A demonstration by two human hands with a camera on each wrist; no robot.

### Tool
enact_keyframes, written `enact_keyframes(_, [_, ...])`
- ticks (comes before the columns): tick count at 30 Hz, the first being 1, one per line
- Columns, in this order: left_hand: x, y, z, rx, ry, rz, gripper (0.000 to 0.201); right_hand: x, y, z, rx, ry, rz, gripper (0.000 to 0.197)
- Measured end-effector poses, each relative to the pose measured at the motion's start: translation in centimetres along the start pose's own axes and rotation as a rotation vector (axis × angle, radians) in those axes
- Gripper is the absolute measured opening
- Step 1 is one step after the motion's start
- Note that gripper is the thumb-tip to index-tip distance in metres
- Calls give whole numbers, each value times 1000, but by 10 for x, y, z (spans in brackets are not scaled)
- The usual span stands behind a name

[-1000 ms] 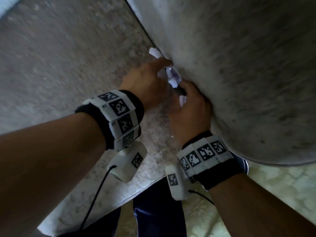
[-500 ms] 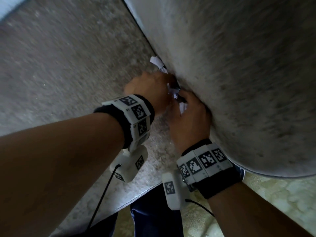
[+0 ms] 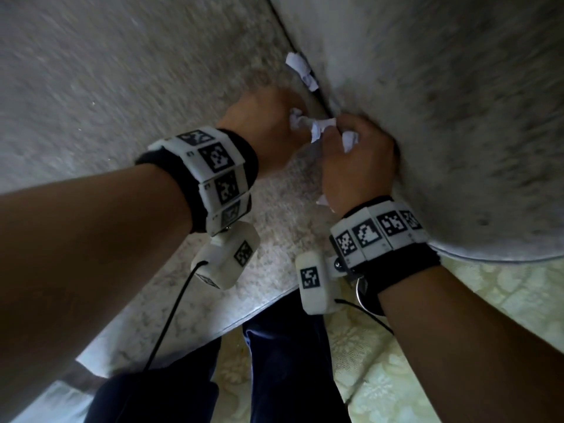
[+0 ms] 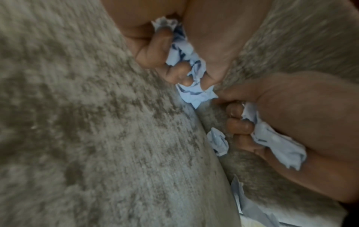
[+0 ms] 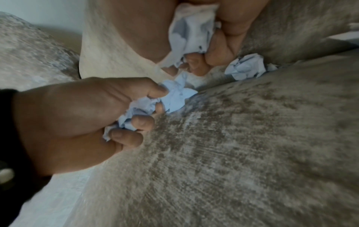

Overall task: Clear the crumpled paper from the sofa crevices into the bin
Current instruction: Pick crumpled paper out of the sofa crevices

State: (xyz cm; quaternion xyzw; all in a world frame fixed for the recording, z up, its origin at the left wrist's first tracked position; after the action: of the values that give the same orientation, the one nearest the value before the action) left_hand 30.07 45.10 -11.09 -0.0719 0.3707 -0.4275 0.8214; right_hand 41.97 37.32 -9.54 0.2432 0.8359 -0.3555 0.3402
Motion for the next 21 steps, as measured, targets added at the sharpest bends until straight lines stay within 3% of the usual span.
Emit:
enact_keyframes(4, [1, -17, -1, -66, -79, 46, 44, -6, -6, 5, 6, 50, 51, 26])
enact_keyframes(9, [5, -41, 3, -60, -108, 145, 37, -15, -16, 21, 78, 57, 77, 24])
enact_keyframes(21, [21, -81, 18, -113, -133, 176, 20, -15, -27, 70, 86, -15, 209, 21])
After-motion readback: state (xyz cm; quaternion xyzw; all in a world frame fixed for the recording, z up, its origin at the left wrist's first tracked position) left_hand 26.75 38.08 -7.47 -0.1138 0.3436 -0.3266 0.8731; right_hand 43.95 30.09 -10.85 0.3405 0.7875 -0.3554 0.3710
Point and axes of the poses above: each hand's wrist, its own y-axis towards the middle knuckle, its own x-axis out of the palm, z = x × y, the point moved 3 cm from there along y, towards the middle knuckle, and after that the axes turned 12 degrees about x, right-handed, at the moved point
